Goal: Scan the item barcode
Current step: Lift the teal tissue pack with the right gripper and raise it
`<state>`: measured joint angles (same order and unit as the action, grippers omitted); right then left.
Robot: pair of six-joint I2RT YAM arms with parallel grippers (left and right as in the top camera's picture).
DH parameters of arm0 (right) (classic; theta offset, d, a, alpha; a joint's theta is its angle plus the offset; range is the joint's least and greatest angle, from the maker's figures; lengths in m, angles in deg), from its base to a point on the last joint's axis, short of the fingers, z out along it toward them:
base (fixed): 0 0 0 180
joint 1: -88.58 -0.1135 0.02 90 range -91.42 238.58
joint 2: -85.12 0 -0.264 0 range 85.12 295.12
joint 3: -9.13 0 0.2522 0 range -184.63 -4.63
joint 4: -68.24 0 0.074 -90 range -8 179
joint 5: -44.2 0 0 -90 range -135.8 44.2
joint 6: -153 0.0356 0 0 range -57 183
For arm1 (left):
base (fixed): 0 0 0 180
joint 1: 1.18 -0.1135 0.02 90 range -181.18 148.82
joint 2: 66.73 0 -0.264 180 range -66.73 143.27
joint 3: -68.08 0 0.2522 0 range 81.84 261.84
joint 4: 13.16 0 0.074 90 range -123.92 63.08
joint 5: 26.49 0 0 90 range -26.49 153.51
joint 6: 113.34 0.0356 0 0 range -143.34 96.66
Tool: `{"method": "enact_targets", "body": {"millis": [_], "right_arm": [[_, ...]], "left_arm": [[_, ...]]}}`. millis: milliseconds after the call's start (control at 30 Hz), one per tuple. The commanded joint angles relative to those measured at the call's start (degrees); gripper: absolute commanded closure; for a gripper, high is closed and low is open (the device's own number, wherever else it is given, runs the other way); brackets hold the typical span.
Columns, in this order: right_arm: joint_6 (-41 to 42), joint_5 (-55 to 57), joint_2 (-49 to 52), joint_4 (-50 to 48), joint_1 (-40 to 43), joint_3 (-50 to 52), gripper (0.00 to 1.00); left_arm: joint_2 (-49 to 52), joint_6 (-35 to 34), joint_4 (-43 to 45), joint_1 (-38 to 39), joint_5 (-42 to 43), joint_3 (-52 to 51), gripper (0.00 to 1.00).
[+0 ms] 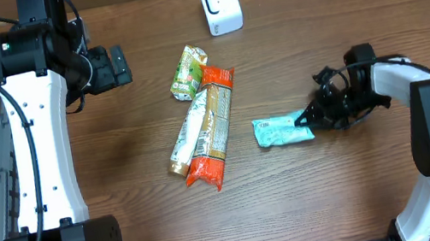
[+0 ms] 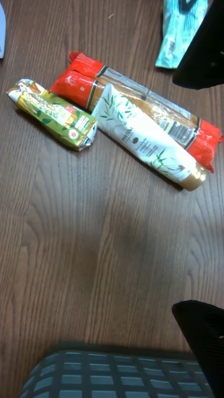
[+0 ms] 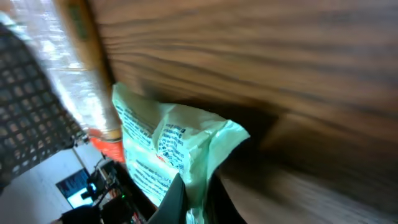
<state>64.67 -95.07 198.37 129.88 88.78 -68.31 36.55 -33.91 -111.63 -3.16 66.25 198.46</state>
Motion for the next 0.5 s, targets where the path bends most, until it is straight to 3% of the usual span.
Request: {"method": "enact_targets", "body": {"millis": [0, 467], "right_arm": [[-3.5, -6.2, -6.3, 3.0, -0.5, -5.7, 0.96], [-3.2, -7.3, -21.2, 13.6, -0.5, -18.3, 0.96]], "left_arm": [[0.6, -0.6, -0.1, -0.2, 0.0, 0.0, 0.00], [0.6, -0.6, -0.1, -0.2, 0.0, 0.0, 0.01]]}}
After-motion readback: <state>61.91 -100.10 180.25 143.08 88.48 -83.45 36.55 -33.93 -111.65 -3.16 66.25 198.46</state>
